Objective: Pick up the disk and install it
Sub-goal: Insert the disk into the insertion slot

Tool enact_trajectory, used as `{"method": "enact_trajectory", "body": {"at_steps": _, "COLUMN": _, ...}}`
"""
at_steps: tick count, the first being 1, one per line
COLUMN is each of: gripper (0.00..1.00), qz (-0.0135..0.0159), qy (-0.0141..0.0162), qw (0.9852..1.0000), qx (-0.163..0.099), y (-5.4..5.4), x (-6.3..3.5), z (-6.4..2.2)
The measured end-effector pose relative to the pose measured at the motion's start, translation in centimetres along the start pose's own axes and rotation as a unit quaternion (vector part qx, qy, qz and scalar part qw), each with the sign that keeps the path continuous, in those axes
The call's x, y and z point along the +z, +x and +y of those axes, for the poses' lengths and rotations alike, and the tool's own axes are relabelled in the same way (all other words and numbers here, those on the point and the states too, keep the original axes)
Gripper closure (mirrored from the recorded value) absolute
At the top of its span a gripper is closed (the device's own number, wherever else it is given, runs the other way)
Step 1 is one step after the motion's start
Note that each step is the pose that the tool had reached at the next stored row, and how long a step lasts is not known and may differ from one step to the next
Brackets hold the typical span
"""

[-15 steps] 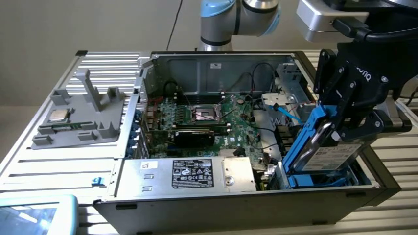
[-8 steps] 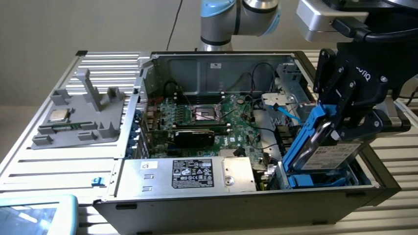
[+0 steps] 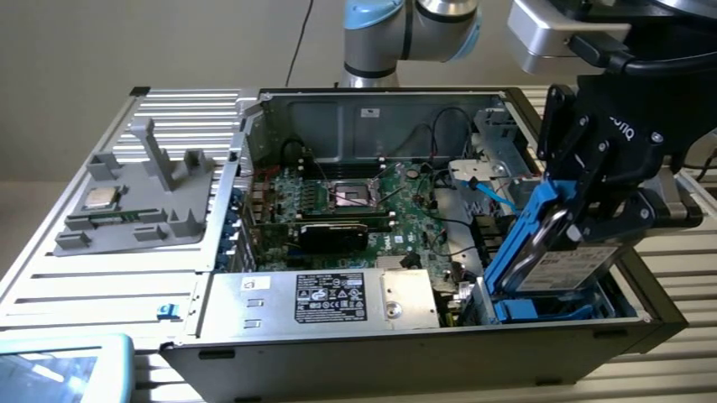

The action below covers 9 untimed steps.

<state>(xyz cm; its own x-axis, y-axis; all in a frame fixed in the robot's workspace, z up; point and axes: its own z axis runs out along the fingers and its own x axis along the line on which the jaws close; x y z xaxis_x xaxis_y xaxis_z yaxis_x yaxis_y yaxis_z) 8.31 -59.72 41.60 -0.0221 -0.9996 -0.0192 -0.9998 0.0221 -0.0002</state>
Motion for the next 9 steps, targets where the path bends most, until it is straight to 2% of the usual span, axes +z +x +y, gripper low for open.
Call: {"method": "enact_trajectory", "body": {"at_steps": 9, "gripper": 0.63, "qz": -0.0009, "qy": 0.0, "qw": 1.0, "qx": 0.0, "y": 0.01, "x": 0.37, "z": 0.0}}
